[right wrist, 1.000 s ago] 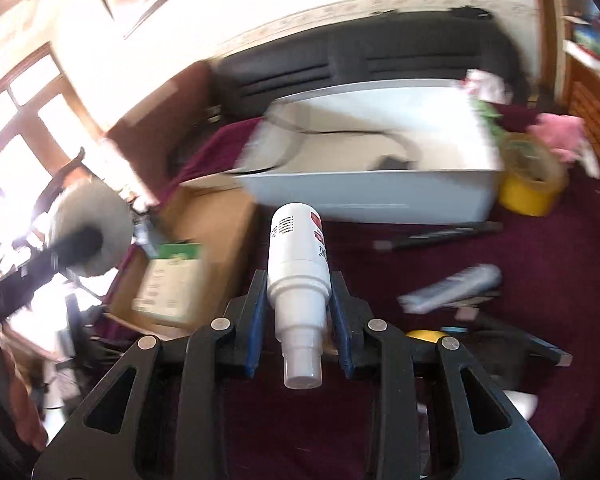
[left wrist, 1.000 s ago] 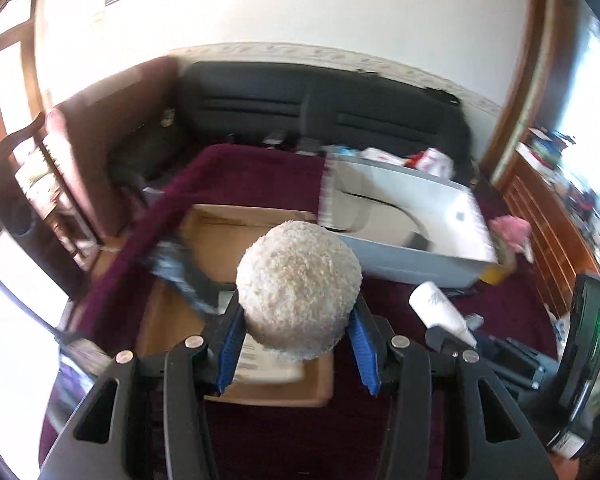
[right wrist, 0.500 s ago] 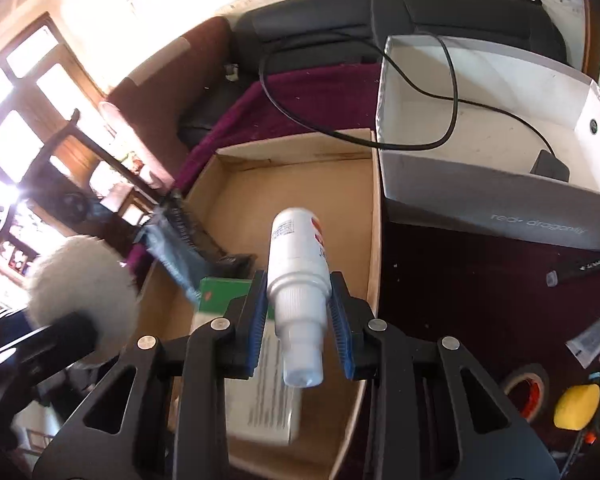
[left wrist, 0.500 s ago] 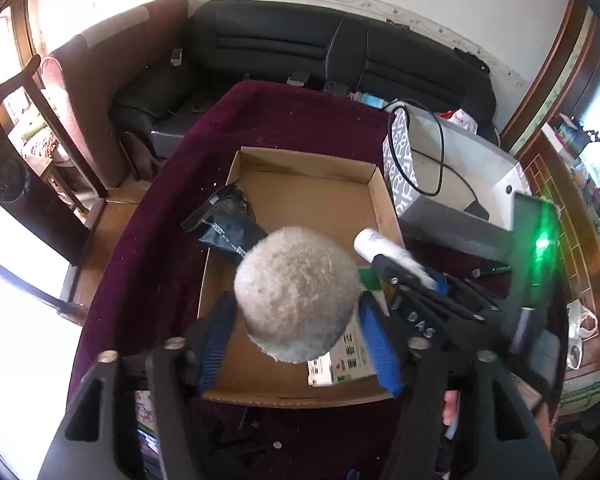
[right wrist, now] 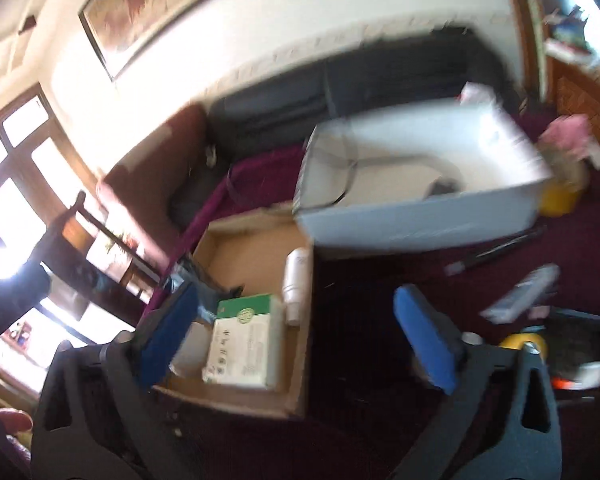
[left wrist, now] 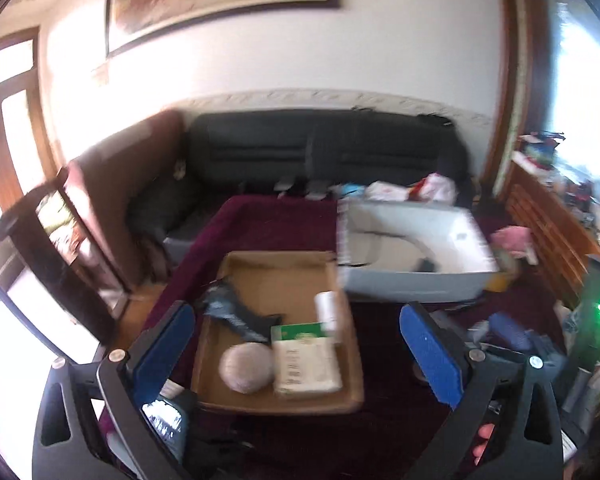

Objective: Organize objects

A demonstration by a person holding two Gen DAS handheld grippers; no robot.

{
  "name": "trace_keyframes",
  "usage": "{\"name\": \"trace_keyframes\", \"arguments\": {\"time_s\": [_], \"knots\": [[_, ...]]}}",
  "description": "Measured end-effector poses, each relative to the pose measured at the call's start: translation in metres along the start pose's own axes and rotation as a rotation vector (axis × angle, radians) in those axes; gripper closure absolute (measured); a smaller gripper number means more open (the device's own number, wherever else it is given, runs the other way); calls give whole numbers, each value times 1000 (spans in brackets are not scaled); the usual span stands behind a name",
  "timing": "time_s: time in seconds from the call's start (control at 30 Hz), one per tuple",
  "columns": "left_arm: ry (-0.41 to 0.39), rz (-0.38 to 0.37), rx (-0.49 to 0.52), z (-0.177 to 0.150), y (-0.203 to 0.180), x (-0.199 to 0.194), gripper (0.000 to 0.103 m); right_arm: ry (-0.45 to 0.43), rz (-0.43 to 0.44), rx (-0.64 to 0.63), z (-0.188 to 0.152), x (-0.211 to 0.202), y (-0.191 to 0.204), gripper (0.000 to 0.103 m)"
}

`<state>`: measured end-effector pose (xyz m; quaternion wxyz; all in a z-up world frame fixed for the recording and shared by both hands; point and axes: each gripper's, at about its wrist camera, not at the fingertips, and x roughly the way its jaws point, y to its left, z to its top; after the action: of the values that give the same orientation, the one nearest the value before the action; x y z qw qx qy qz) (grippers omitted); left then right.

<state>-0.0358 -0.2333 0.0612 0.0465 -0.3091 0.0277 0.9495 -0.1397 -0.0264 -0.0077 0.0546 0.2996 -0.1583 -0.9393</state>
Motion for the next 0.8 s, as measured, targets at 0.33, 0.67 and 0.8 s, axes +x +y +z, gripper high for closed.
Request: {"name": "trace_keyframes", "arguments": {"time_s": [0.33, 0.67, 0.8], "knots": [[39, 117, 124, -29, -153, -49, 0, -191, -381, 145, -9, -201, -121, 0], [-22, 13, 142, -45, -247, -94, 0, -196, -487, 194, -28, -263, -184, 0], [-51, 48, 169, -44, -271, -102, 0, -223, -511, 199, -32, -284, -198, 0]]}}
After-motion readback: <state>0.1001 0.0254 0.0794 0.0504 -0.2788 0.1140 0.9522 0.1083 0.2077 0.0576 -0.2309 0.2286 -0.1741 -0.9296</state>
